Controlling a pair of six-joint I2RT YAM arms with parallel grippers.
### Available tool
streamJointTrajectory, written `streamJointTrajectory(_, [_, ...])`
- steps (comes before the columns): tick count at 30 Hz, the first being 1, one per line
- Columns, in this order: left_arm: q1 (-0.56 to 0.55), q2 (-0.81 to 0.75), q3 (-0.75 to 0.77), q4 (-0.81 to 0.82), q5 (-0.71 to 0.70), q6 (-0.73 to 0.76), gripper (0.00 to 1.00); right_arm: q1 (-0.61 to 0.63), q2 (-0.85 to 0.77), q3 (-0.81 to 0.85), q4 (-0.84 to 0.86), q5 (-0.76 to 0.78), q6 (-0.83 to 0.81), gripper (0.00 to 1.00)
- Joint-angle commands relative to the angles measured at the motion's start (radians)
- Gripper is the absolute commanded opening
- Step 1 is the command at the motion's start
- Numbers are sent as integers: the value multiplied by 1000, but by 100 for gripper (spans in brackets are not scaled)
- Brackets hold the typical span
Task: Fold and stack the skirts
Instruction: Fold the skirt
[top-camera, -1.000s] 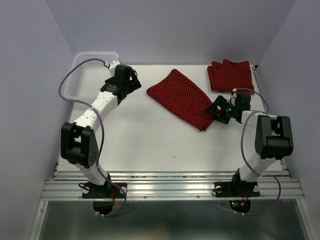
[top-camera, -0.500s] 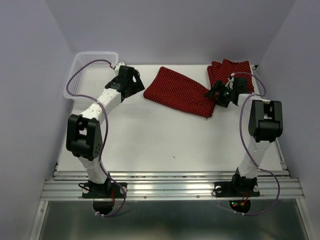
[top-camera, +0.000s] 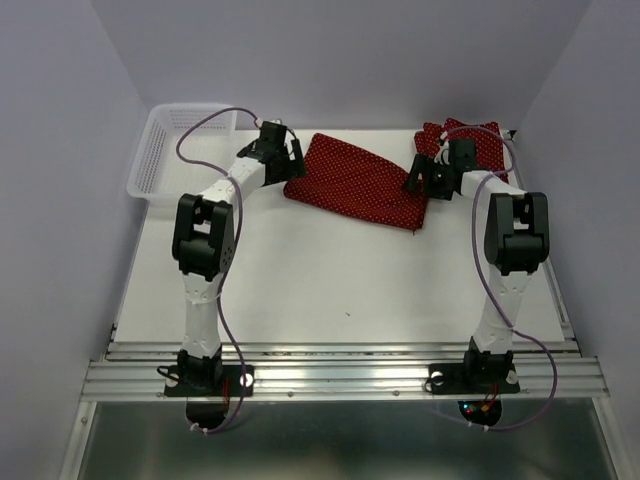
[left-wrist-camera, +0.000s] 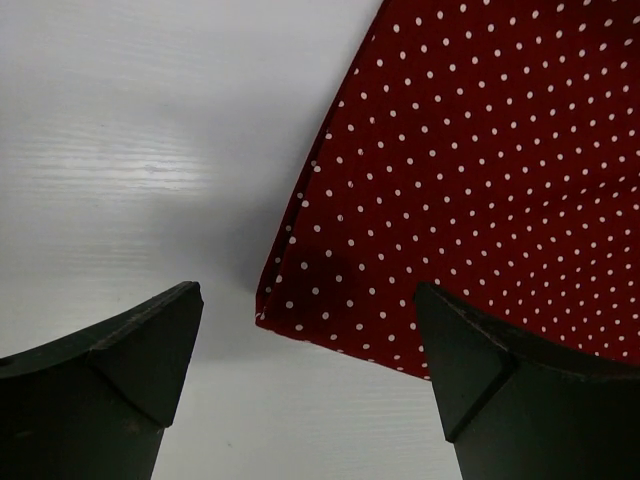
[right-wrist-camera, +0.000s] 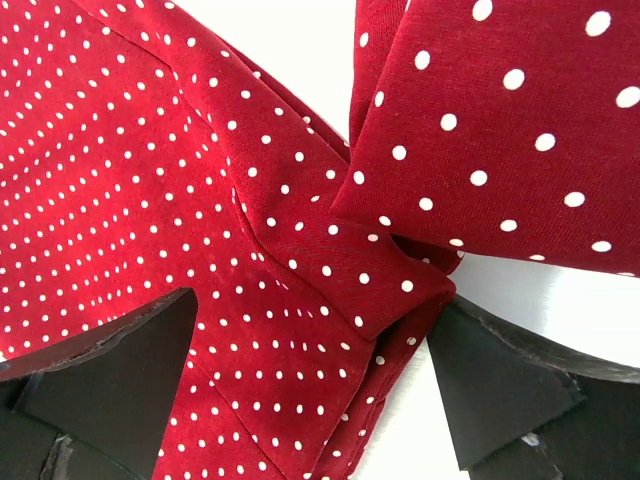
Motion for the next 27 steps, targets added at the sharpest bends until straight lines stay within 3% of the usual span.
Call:
streamJointTrajectory(1, [2,45,84,-21,98,51,99,9,24,-19,-100,32,-18,100])
streamJointTrajectory(3, [2,59,86,-19,122,51,98,9,12,-27,-100,41,-17,100])
streamJointTrajectory(5, [2,77,75,-12,129,44,88,9,1,-42,-98,47,-18,100])
streamJointTrajectory(6, [2,97,54,-6,130,35,65,9,-25,-66,-98,54,-17,100])
streamJointTrajectory(7, [2,97,54,-6,129,32,65,9,-25,-73,-100,55,-17,100])
streamJointTrajectory(11, [2,94,14,5,132,19,33,9,-56,-117,-89,57,-12,100])
streamJointTrajectory(12, [2,86,-12,17,136,18,21,19,-62,-128,-86,55,-10,100])
streamJointTrajectory(15, [2,59,-76,43,159,-1,1,19,-82,-166,-80,49,-7,100])
streamJointTrajectory(18, [1,24,-142,66,170,-25,0,19,-110,-210,-72,51,2,100])
streamJointTrajectory(24, [-18,-227,-545,169,176,-120,0,42,-246,-362,-40,89,65,100])
streamJointTrajectory(27, [-56,-321,-670,194,170,-152,0,55,-341,-487,-22,104,97,100])
